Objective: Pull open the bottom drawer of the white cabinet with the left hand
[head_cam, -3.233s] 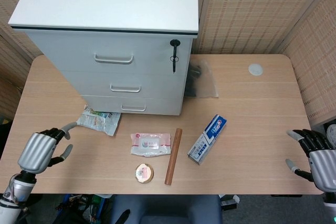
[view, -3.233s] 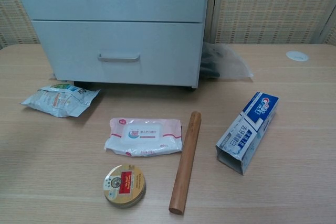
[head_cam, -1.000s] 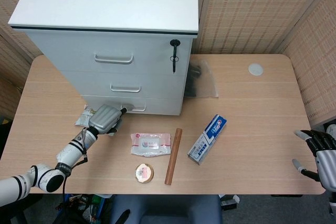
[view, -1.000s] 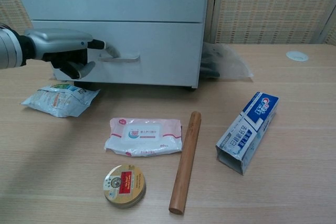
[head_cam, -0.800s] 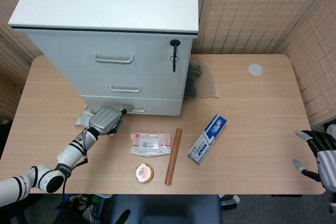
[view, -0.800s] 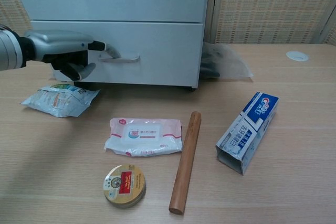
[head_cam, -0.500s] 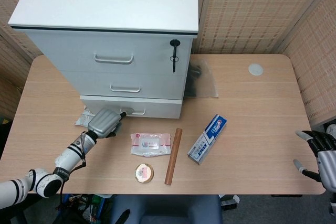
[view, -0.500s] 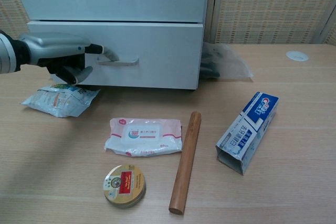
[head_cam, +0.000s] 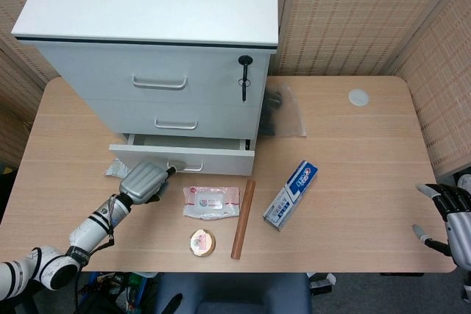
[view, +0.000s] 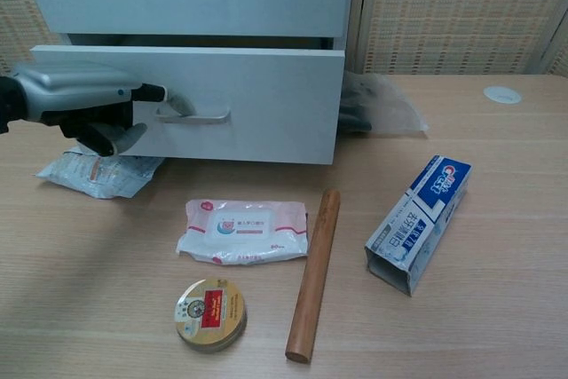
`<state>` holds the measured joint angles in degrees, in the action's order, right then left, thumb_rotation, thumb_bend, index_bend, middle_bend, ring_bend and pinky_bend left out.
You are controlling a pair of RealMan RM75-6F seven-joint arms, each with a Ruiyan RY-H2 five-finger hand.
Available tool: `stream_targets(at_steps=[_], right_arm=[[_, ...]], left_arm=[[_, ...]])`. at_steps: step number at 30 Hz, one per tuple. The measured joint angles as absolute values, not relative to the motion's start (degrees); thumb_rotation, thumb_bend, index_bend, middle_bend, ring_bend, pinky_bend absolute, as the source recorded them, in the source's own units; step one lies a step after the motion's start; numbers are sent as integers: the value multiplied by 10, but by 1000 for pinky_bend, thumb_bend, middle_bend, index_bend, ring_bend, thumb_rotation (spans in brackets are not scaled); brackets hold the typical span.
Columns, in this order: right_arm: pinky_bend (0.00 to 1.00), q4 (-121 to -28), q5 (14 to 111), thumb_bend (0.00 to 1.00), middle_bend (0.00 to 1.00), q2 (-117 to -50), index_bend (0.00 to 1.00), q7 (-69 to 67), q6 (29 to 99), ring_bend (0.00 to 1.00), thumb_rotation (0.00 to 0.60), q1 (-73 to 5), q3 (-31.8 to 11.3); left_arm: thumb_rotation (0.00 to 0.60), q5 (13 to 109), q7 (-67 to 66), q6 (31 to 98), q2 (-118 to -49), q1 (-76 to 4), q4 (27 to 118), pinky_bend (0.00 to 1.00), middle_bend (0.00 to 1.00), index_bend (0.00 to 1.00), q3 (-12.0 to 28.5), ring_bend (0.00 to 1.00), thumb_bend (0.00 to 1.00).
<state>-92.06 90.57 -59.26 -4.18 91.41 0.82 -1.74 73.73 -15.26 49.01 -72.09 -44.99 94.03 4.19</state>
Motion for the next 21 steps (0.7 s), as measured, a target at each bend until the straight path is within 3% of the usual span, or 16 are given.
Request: stream_targets(at_steps=[21], right_arm=[[148,-921,906,169,222,-593,216,-42,917,162,600,11,-18]], left_arm=[[600,776,-169,495,-665,-434,1045,1000,969,168,8,946,682]])
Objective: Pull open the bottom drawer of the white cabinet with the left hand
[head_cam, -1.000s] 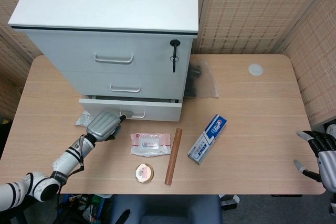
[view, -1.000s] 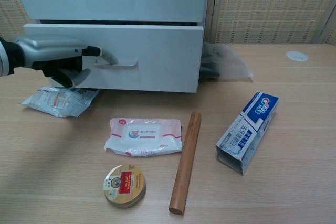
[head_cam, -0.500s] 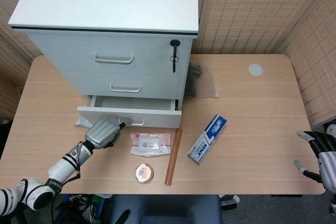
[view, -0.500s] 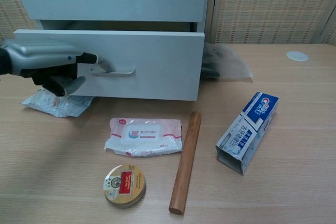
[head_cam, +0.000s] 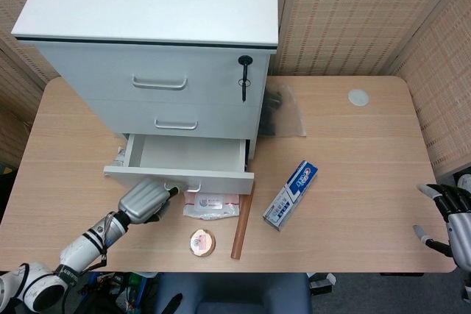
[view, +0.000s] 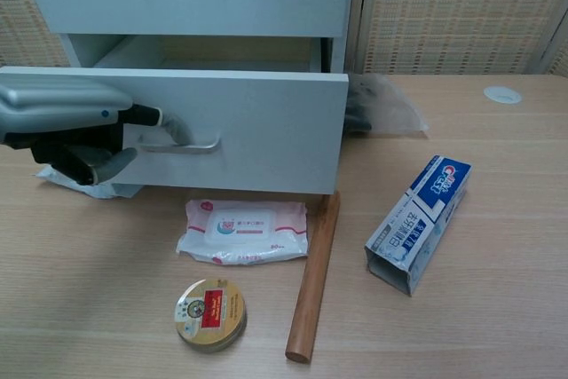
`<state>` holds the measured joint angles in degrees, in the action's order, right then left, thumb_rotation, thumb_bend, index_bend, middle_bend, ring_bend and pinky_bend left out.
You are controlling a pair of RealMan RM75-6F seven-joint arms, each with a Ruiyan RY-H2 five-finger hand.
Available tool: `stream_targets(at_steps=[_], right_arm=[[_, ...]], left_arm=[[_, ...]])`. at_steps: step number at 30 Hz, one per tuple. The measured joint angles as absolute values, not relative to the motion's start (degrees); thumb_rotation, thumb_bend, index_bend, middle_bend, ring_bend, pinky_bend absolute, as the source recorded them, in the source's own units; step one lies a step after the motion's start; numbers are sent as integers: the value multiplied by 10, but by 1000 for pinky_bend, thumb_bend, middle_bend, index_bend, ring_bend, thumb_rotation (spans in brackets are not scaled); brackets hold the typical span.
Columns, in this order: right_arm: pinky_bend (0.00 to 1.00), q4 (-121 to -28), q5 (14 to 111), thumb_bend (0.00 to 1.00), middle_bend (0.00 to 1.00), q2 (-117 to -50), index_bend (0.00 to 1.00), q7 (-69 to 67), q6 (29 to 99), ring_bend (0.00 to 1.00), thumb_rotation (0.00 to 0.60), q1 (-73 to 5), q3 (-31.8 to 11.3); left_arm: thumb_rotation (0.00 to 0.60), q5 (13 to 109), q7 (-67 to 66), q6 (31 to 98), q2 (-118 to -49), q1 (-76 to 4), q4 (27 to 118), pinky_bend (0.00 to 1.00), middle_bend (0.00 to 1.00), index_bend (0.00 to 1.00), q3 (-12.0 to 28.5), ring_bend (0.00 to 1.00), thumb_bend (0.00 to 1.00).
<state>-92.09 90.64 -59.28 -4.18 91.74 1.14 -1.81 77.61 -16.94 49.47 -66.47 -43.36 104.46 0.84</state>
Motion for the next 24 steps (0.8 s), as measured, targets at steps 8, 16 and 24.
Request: stream_targets(at_steps=[8,16,24], right_arm=[[148,-919,908,169,222,-594,216,-43,919,162,600,13,-17],[148,-921,908,169,222,-594,216,-40,919,162,600,13,-18],[148,-924,909,169,222,-592,216,-39,923,162,600,16,-18]], left_arm=[[600,790,-183,505,-653,-423,1071,1000,968,171,-3,944,682],[600,809,-190,522,-645,-407,1090,1000,965,171,-14,944,682],[600,818,-192,538,-646,-396,1093,1000,962,171,-14,940,682]])
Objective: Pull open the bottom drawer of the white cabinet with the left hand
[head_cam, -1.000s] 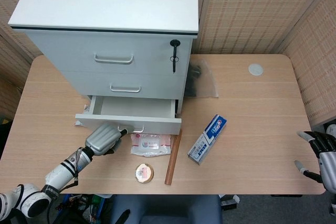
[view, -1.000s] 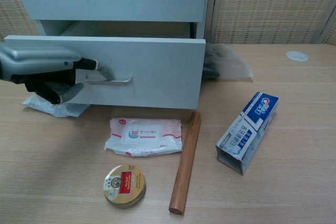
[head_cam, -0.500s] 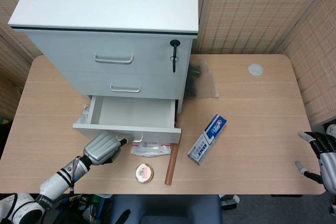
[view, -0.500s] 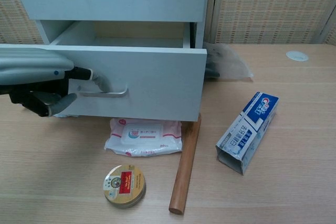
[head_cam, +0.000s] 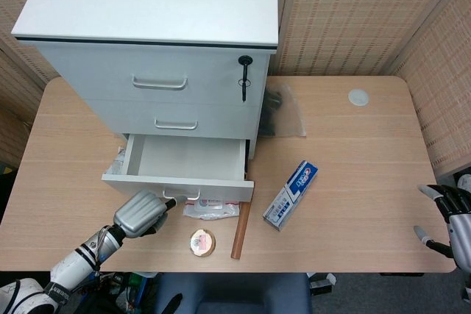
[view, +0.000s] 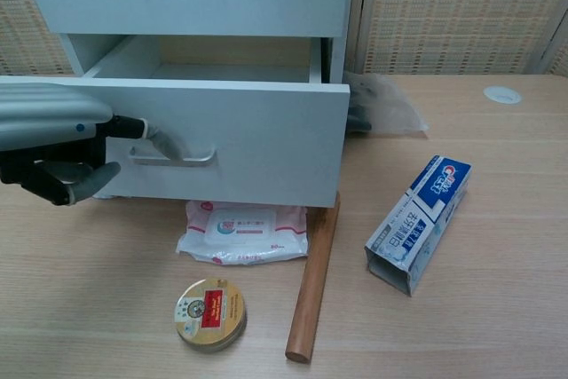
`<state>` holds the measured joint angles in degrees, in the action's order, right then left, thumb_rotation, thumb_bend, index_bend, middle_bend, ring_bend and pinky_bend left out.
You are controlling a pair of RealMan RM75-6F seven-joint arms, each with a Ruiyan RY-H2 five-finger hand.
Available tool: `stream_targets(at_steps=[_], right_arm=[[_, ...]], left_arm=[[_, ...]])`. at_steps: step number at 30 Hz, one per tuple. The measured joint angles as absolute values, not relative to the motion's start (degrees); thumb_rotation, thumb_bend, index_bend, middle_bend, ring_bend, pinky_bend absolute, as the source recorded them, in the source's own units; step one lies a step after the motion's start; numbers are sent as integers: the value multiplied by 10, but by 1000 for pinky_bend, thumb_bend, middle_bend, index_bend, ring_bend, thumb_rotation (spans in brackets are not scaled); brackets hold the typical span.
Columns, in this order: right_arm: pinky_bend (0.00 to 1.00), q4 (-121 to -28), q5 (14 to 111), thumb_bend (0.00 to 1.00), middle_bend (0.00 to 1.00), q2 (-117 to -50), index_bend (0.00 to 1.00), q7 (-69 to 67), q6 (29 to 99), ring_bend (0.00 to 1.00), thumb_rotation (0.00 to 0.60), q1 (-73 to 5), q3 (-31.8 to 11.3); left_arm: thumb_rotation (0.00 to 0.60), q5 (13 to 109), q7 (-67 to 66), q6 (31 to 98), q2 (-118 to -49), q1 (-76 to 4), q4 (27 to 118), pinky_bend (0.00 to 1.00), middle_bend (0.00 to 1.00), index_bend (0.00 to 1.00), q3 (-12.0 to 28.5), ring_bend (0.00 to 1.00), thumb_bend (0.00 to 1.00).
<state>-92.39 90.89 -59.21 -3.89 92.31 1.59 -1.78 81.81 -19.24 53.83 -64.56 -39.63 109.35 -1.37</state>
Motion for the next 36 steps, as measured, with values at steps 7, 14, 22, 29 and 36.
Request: stream_targets(at_steps=[7,14,22,29,36], right_arm=[[148,-924,907,169,222,-591,216,-39,921,162,600,16,-18],[148,-926,906,169,222,-585,216,-38,909,162,600,10,-19],[148,-926,907,169,222,-588,216,-38,893,162,600,-1,-19],[148,-927,914,169,222,-592,216,-31,883,162,600,-9,-17],[148,-929,922,171,222,-597,216,-28,878,162,600,-15,-14]], left_arm=[[600,833,-179,579,-632,-372,1106,1000,907,172,-13,875,681],[600,850,-153,671,-611,-307,1109,922,769,269,-26,701,657],[600,837,-127,786,-588,-201,1091,677,638,282,-43,558,372],[600,823,-122,849,-606,-140,1038,344,317,193,-43,274,363],[600,830,-137,892,-645,-99,999,300,302,190,-37,260,363]])
